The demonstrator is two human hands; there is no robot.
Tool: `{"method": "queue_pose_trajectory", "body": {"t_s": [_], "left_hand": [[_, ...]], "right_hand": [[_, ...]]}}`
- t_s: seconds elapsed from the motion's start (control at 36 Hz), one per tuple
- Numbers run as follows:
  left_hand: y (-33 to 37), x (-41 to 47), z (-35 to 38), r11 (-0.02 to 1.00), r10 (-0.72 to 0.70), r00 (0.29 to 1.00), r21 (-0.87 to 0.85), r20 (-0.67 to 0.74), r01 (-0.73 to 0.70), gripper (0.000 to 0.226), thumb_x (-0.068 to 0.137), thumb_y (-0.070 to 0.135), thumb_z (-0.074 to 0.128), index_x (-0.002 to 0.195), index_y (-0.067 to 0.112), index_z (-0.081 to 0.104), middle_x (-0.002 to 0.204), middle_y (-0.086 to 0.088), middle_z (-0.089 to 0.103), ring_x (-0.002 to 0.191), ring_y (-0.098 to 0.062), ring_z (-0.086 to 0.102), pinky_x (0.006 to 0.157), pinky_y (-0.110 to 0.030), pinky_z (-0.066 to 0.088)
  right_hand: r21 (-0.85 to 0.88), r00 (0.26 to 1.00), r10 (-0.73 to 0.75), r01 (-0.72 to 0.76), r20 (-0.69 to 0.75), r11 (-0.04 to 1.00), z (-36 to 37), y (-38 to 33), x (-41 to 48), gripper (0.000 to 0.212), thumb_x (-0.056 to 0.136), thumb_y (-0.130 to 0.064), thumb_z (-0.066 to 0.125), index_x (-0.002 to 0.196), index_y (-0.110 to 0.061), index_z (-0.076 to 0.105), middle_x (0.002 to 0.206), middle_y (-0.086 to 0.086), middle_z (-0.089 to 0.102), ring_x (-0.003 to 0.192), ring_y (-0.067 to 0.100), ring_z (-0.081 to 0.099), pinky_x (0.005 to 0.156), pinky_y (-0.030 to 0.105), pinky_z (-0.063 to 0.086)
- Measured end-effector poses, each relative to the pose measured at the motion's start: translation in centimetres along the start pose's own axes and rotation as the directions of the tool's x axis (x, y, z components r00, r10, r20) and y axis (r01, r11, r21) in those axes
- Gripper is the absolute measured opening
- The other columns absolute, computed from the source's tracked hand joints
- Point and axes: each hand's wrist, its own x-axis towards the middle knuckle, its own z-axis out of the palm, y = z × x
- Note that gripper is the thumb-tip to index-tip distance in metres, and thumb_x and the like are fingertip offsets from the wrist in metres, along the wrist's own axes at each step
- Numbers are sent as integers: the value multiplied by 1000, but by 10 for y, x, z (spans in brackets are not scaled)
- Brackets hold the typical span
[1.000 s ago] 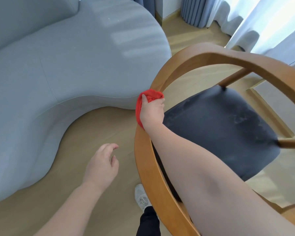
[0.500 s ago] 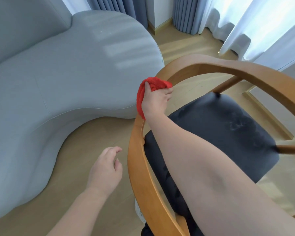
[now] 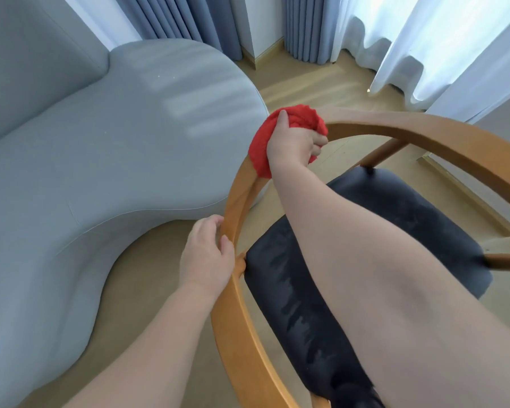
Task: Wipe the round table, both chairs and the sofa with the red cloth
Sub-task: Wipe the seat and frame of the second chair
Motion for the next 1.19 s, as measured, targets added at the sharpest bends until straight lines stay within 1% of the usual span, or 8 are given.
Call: {"method": "queue_pose_trajectory", "body": {"t_s": [0.19, 0.33, 0.44, 0.56, 0.75, 0.94, 1.08, 1.19], "left_hand": [[39, 56, 16, 993, 117, 993, 16, 12, -117, 47, 101, 34, 33, 146, 23, 26, 149, 4, 33, 136, -15, 32, 110, -33, 31], [74, 103, 25, 974, 223, 975, -41, 25, -221, 46, 103, 28, 28, 149, 23, 25, 152, 6, 30, 138, -10, 27, 106, -14, 15], [75, 116, 37, 975, 215, 971, -33, -102, -220, 47, 99, 35, 25, 140, 22, 43, 134, 1, 54, 118, -18, 50, 95, -18, 32], [70, 125, 39, 962, 235, 961, -109, -148, -252, 48, 96, 38, 26, 119, 12, 60, 93, 5, 61, 87, -10, 55, 85, -30, 47], [64, 131, 39, 915, 266, 958, -286, -105, -285, 44, 96, 29, 31, 99, -3, 61, 78, -4, 55, 71, -8, 46, 75, -28, 41], [63, 138, 40, 836, 141, 989, -540, 33, -102, 32, 101, 20, 35, 86, 10, 62, 81, 0, 61, 74, 0, 56, 74, -18, 45], [51, 134, 44, 891, 223, 970, -382, -101, -244, 54, 88, 35, 35, 118, -2, 61, 108, -11, 67, 100, -13, 61, 92, -26, 45], [55, 125, 44, 941, 293, 933, -108, -210, -320, 52, 88, 33, 33, 128, 12, 57, 117, -8, 65, 108, -23, 57, 86, -18, 36]], "right_hand": [[134, 988, 132, -121, -80, 984, -26, -25, 54, 89, 93, -56, 49, 145, 4, 9, 144, 18, 33, 123, 27, 48, 98, 32, 43], [270, 984, 148, -116, -103, 956, -36, -22, 75, 79, 99, -47, 43, 149, 1, 3, 150, 19, 25, 133, 29, 38, 105, 32, 36], [417, 996, 46, -73, 73, 906, -35, -14, 77, 63, 104, -42, 9, 152, -9, -15, 158, 20, -16, 146, 32, -6, 119, 40, 4], [482, 991, 115, -71, -64, 873, -32, -17, 66, 82, 101, -43, 38, 150, -2, -15, 159, 16, 2, 145, 28, 18, 115, 41, 28], [526, 985, -102, 15, 136, 850, -1, 34, 19, 77, 101, -53, 25, 150, -17, -22, 160, 1, -20, 148, 15, -11, 121, 41, 2], [474, 912, -291, 128, 290, 871, 21, 99, -21, 64, 105, -41, 25, 152, -20, -13, 160, -9, -11, 146, 2, -9, 122, 33, 4], [455, 851, -336, 133, 402, 880, 13, 115, -32, 48, 107, -26, 32, 148, -23, 9, 122, -39, 19, 115, -22, 25, 90, -7, 19], [450, 878, -247, 40, 411, 892, 11, 97, -12, 18, 106, -26, 36, 124, -28, 36, 107, -15, 49, 97, -5, 50, 98, 27, 41]]}}
